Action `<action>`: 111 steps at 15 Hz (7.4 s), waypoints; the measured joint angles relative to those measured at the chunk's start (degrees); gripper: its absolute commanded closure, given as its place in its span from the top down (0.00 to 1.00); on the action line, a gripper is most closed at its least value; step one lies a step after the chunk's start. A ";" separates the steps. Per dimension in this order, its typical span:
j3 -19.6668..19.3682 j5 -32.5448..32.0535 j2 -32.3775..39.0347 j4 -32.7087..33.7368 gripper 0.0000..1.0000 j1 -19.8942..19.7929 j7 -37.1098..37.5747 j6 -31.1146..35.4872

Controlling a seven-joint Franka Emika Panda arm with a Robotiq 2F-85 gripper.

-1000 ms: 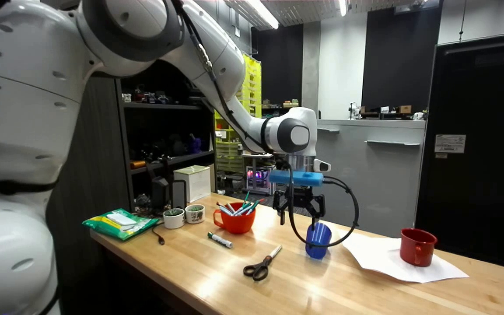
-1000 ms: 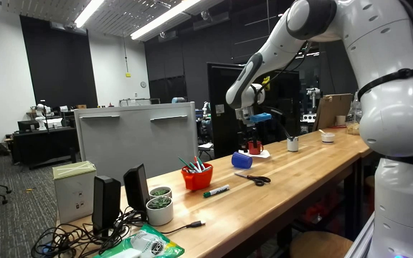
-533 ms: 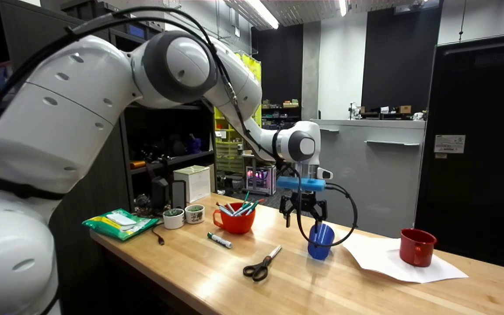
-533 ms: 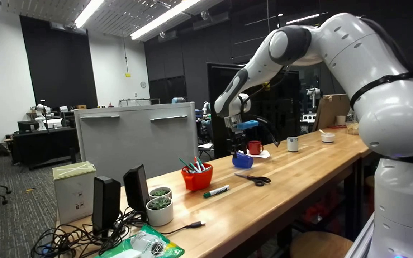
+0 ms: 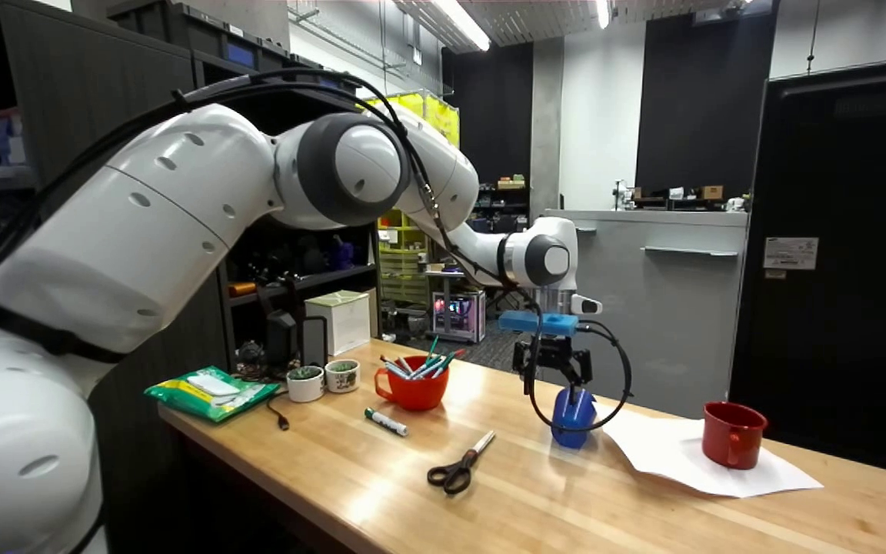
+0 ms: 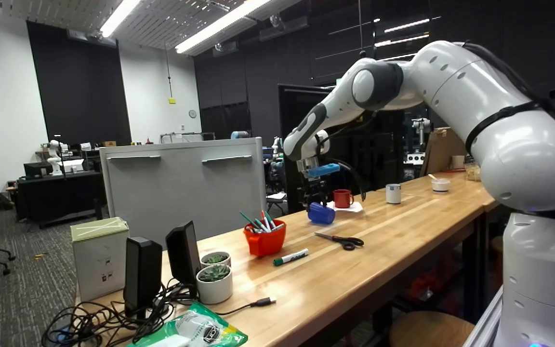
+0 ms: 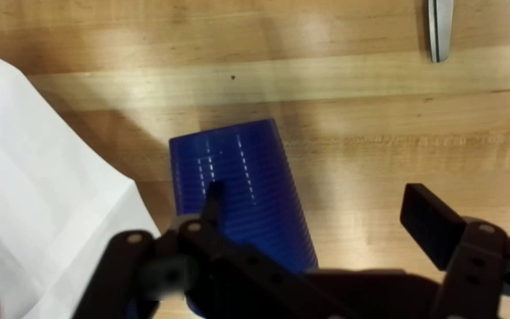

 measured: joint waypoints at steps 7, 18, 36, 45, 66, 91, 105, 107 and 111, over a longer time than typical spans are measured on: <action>-0.32 0.00 2.55 5.25 1.00 -0.95 3.33 -1.59; -0.80 0.00 4.18 7.36 1.00 -2.15 4.25 -1.99; -0.03 0.47 8.04 9.21 0.53 -4.01 -1.33 0.09; -0.25 0.43 0.11 -3.35 0.53 -3.88 -1.84 12.29; -0.78 -2.07 -12.61 -24.13 0.38 -3.69 -3.00 22.11; 0.45 -1.83 -12.45 -24.12 1.00 -3.11 -5.65 20.07; 1.99 -1.65 -0.21 -5.67 1.00 -2.15 -5.65 11.56; 2.35 -1.57 1.84 -3.12 1.00 -2.15 -5.65 10.18; 2.59 -1.56 5.15 1.08 0.69 -2.15 -5.65 8.26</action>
